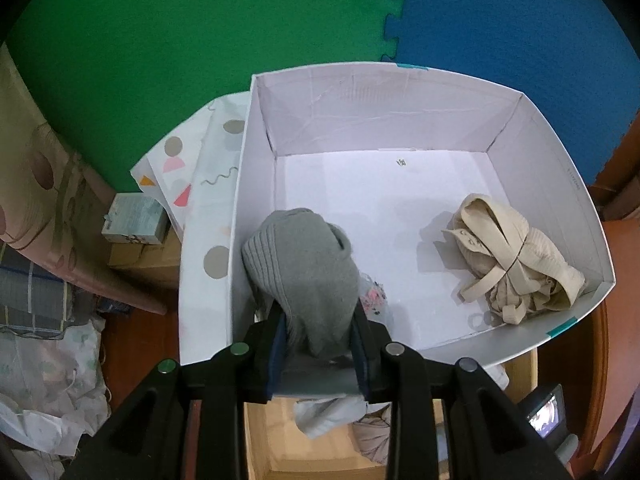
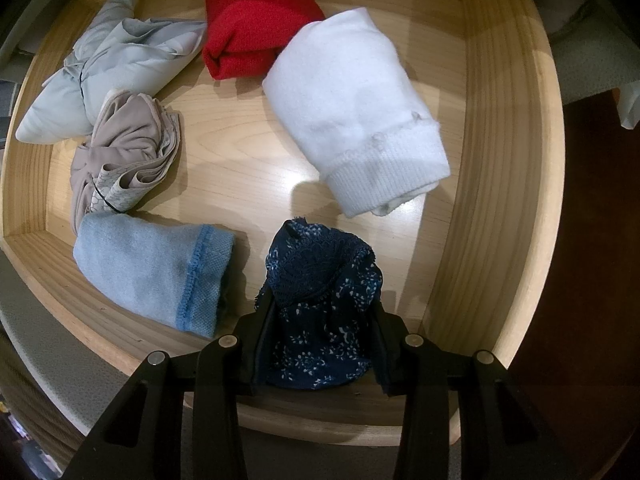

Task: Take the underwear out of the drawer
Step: 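Carry the grey knit item into the white box and open the left gripper, then lift the dark blue underwear toward the white box with the right gripper while the left returns over the drawer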

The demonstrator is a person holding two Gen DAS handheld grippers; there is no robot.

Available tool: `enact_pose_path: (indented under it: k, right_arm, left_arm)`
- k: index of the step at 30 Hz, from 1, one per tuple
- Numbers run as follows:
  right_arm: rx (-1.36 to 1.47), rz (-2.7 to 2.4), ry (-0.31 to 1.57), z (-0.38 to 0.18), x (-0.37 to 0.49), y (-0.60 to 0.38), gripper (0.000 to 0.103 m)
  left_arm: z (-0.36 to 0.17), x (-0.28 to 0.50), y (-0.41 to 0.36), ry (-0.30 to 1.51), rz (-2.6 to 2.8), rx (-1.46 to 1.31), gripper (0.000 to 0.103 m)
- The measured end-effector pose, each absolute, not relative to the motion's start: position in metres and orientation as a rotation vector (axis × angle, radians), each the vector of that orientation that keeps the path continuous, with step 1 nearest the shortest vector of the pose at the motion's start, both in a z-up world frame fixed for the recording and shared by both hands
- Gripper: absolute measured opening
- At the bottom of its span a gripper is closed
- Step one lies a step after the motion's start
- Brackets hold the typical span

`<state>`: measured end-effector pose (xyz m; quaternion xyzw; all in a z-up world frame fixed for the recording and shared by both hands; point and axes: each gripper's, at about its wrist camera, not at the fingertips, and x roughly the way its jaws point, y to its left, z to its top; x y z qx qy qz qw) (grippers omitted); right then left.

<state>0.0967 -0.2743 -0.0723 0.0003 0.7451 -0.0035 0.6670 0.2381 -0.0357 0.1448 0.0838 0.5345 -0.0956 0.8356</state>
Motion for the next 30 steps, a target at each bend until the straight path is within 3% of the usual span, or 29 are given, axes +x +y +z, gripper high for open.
enact_pose_path:
  k: [6, 18, 30]
  right_arm:
    - [0.001, -0.009, 1.679, -0.072, 0.095, -0.276, 0.038]
    - [-0.017, -0.062, 1.675, -0.075, 0.096, -0.270, 0.038]
    - [0.035, -0.213, 1.633, -0.074, 0.088, -0.281, 0.036]
  left_arm:
    - [0.156, 0.233, -0.041, 1.083, -0.205, 0.193, 0.042]
    - [0.203, 0.199, -0.015, 0.970, -0.217, 0.123, 0.043]
    - [0.180, 0.141, 0.042, 1.000, -0.178, 0.154, 0.044]
